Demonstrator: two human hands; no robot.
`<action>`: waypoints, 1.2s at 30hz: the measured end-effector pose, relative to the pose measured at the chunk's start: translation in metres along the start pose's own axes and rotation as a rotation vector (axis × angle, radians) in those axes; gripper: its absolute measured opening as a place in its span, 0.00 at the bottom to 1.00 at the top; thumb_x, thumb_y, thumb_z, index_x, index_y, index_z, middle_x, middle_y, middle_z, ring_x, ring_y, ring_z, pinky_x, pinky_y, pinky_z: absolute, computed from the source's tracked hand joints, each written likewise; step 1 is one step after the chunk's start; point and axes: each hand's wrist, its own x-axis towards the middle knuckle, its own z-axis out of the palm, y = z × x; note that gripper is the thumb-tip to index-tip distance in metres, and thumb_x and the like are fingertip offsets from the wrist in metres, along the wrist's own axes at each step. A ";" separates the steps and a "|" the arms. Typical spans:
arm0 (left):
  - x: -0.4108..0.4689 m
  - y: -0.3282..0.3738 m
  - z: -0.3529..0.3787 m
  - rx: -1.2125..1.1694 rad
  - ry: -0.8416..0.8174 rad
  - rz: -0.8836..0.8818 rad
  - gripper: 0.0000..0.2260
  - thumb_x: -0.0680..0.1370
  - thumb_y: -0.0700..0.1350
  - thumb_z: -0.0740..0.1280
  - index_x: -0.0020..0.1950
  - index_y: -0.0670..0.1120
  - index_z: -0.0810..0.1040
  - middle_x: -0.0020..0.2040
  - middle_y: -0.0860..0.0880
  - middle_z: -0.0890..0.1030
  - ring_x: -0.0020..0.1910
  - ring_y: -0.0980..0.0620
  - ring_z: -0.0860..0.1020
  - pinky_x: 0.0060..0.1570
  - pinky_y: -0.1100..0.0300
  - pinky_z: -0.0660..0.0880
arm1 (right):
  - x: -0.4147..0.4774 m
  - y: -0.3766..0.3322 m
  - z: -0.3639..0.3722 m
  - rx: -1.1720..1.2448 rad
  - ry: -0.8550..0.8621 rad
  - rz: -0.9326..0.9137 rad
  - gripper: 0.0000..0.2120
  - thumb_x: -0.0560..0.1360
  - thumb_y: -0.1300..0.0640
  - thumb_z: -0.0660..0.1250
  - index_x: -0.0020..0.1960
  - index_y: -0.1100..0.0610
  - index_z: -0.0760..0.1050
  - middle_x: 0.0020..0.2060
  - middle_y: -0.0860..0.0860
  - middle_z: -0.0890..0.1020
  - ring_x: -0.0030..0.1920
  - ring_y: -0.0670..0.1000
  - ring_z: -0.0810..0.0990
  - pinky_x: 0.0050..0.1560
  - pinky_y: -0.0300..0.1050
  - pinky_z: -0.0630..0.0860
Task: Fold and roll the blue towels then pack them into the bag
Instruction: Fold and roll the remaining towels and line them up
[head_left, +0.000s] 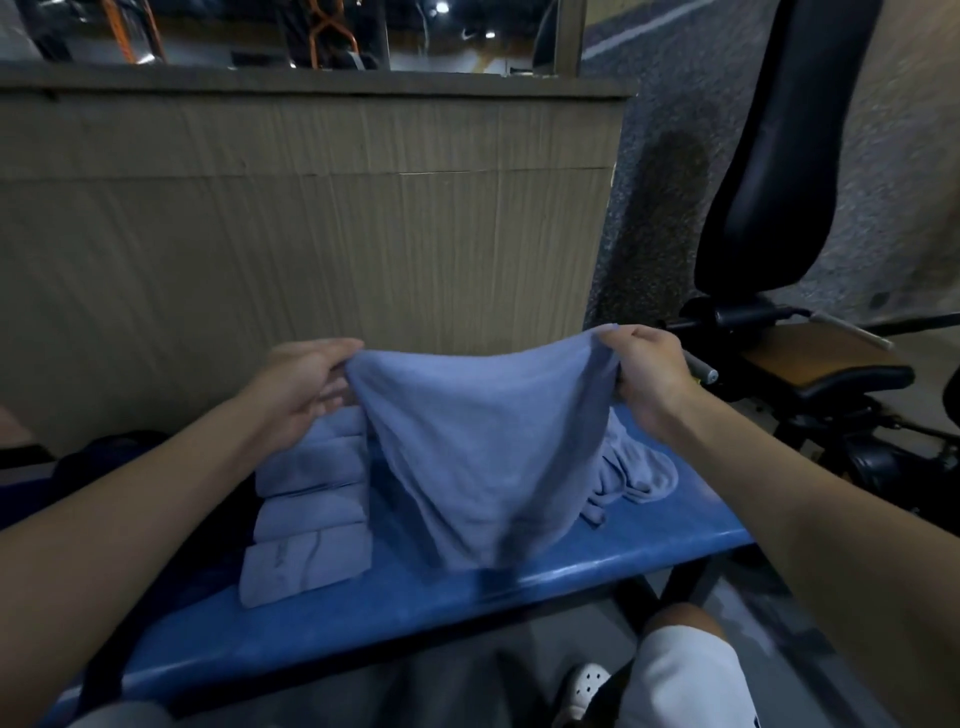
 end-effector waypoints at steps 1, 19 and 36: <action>0.001 0.003 -0.004 0.045 0.027 0.089 0.07 0.78 0.42 0.68 0.55 0.45 0.82 0.39 0.50 0.82 0.36 0.57 0.78 0.37 0.64 0.73 | 0.000 -0.002 0.001 -0.001 0.001 0.002 0.05 0.75 0.56 0.66 0.42 0.57 0.74 0.34 0.56 0.71 0.37 0.54 0.70 0.36 0.47 0.66; 0.003 0.015 -0.023 0.366 0.135 0.401 0.07 0.76 0.35 0.70 0.40 0.42 0.76 0.29 0.43 0.76 0.18 0.60 0.70 0.20 0.68 0.68 | 0.012 -0.005 -0.001 -0.087 0.044 -0.099 0.09 0.75 0.57 0.71 0.40 0.59 0.75 0.36 0.57 0.77 0.39 0.53 0.76 0.41 0.48 0.75; -0.002 0.024 -0.033 0.304 0.132 0.392 0.11 0.71 0.33 0.74 0.47 0.45 0.80 0.43 0.43 0.80 0.38 0.53 0.79 0.34 0.70 0.77 | 0.003 -0.005 -0.010 0.028 -0.147 -0.073 0.05 0.77 0.63 0.67 0.44 0.63 0.76 0.36 0.56 0.80 0.35 0.48 0.80 0.34 0.39 0.76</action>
